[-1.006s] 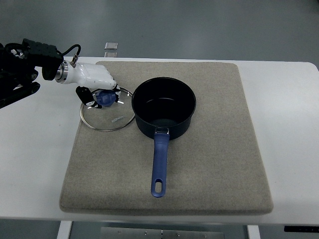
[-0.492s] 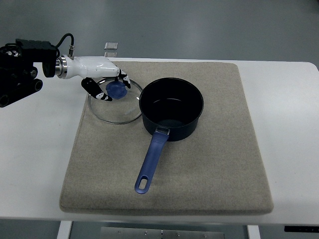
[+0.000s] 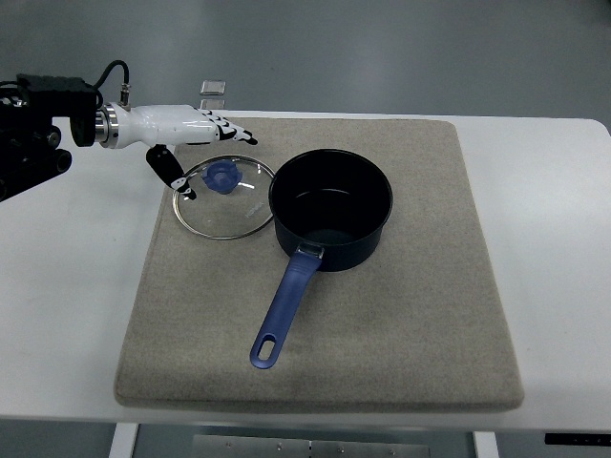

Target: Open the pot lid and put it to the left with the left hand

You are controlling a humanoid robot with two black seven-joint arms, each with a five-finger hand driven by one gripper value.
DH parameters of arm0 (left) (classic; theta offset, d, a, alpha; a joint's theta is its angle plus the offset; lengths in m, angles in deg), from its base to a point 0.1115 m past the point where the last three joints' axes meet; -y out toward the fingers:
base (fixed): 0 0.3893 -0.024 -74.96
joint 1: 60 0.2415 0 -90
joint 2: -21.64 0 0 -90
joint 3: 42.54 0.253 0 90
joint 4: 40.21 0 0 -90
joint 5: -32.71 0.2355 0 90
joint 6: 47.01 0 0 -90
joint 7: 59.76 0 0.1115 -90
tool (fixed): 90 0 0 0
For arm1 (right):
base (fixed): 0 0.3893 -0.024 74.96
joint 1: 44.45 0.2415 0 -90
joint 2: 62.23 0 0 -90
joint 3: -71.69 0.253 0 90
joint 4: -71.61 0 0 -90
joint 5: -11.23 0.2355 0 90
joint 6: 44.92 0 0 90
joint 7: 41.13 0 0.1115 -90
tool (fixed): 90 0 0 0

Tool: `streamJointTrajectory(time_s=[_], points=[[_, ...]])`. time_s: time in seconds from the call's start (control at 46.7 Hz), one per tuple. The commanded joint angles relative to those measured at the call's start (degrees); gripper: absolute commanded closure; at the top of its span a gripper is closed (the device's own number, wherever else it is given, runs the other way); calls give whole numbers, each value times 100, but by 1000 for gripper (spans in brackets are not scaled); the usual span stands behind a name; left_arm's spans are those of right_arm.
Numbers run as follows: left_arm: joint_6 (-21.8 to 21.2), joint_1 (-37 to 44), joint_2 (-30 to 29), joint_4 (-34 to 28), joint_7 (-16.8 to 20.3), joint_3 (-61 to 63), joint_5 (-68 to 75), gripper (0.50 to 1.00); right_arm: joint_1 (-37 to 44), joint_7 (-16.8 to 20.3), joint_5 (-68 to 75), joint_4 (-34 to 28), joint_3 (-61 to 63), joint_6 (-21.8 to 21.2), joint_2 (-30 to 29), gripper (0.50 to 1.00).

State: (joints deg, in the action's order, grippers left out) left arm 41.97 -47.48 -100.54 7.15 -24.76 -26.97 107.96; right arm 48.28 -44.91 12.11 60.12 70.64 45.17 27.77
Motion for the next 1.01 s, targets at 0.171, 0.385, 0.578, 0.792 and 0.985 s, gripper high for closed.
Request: streamJointTrajectory(time_s=[0.171, 0.385, 0.578, 0.792, 0.985], points=[[58, -435, -78, -7, 0, -923, -335, 510, 0, 0, 0, -2, 0, 0, 0, 583], [-12, -189, 9, -227, 0, -1970, -1740, 510, 0, 0, 0, 6, 0, 0, 0, 583], [-21, 127, 527, -762, 0, -1996, -3436, 510, 0, 0, 0, -2, 0, 0, 0, 583], [-12, 268, 1283, -2160, 0, -1996, -4580, 510, 0, 0, 0, -2, 0, 0, 0, 583], [49, 532, 1837, -2758, 0, -2005, -5538, 510, 0, 0, 0, 6, 0, 0, 0, 583]])
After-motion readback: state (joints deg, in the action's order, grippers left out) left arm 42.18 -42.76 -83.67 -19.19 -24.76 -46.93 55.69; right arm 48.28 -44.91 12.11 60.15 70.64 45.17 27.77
